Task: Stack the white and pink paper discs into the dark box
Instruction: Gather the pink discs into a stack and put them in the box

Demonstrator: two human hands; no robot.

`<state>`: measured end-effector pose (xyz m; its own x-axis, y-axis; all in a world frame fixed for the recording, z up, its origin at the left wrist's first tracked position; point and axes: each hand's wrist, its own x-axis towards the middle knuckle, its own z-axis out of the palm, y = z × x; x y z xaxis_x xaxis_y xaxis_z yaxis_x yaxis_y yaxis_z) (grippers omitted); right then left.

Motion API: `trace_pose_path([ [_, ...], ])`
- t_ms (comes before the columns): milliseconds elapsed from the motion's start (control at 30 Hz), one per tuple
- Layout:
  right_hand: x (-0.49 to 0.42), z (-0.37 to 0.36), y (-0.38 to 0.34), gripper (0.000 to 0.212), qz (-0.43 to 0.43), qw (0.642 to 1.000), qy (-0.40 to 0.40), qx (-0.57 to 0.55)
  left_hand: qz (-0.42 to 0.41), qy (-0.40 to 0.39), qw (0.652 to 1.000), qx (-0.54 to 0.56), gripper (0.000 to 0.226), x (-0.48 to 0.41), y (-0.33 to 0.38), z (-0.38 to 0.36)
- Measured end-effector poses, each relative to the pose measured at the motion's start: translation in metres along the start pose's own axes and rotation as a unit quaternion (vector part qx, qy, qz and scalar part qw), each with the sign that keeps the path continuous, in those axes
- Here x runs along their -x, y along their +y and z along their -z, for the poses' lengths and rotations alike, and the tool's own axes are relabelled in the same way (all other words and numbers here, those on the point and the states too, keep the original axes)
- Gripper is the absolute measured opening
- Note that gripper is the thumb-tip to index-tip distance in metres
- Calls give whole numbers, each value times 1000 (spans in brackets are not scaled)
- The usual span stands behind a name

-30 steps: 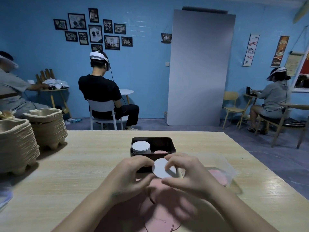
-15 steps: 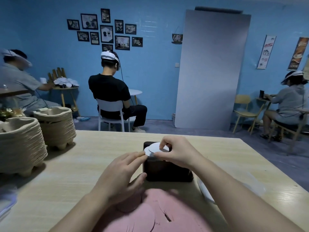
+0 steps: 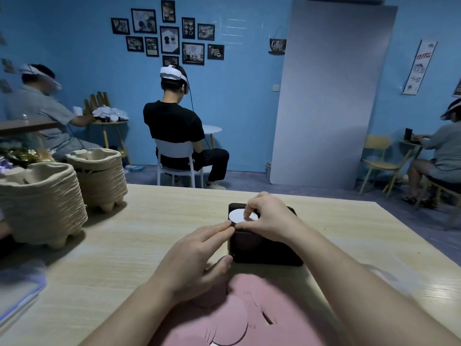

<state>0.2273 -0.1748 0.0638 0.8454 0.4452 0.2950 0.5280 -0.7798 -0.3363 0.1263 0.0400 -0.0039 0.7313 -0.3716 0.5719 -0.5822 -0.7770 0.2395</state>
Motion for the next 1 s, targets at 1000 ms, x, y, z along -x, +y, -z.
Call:
trace_pose_path([
  [1000,235,-13,-14,19,82,990,38,-112,22,-70,997,-9,18,87,115,17],
])
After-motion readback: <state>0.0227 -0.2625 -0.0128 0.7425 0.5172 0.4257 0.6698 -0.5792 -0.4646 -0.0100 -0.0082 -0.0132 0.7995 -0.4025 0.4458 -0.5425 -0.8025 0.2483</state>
